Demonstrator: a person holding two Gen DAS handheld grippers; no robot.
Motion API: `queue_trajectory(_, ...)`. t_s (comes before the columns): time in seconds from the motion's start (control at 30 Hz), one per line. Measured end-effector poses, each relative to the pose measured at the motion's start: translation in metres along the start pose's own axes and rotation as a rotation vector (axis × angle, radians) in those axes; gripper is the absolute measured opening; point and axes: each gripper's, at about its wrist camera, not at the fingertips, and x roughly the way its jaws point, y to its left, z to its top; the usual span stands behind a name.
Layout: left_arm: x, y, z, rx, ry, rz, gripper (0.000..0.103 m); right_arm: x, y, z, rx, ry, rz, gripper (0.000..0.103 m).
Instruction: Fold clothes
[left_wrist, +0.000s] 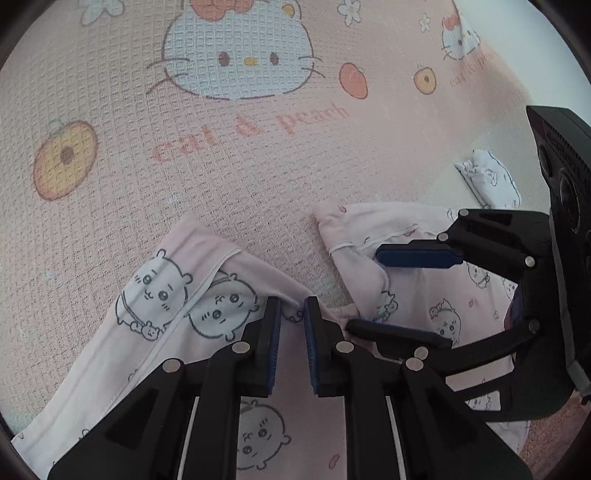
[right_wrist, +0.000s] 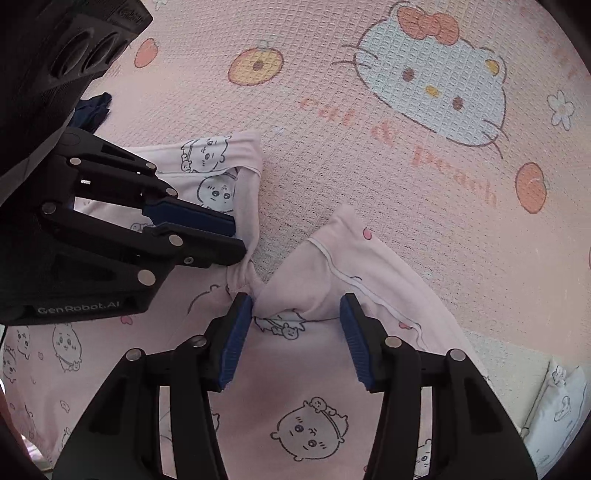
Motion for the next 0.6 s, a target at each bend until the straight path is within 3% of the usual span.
queue_trajectory(0.1, 0.004, 0.005, 0.006, -0.059, -0.043, -0.012, 0.014, 0.002, 0.001, -0.004, 0.041, -0.040, -0.043, 0.050)
queue_trajectory(0.23, -0.009, 0.029, -0.008, -0.197, -0.127, -0.093, 0.014, -0.010, -0.020, -0.009, 0.099, -0.073, -0.101, 0.052)
queue_trajectory(0.3, -0.025, 0.035, -0.016, -0.246, -0.163, -0.053, 0.015, -0.032, -0.042, -0.010, 0.127, -0.098, -0.072, 0.050)
queue_trajectory(0.43, -0.040, 0.034, -0.025, -0.230, -0.134, -0.035, 0.015, -0.050, -0.045, -0.010, 0.104, -0.090, 0.025, 0.050)
queue_trajectory(0.5, -0.030, 0.029, -0.024, -0.185, -0.096, -0.005, 0.015, -0.040, -0.037, -0.007, 0.079, -0.050, 0.020, 0.050)
queue_trajectory(0.6, -0.023, 0.029, -0.013, -0.139, -0.104, 0.039, 0.015, -0.023, -0.050, 0.016, 0.095, -0.023, -0.004, 0.050)
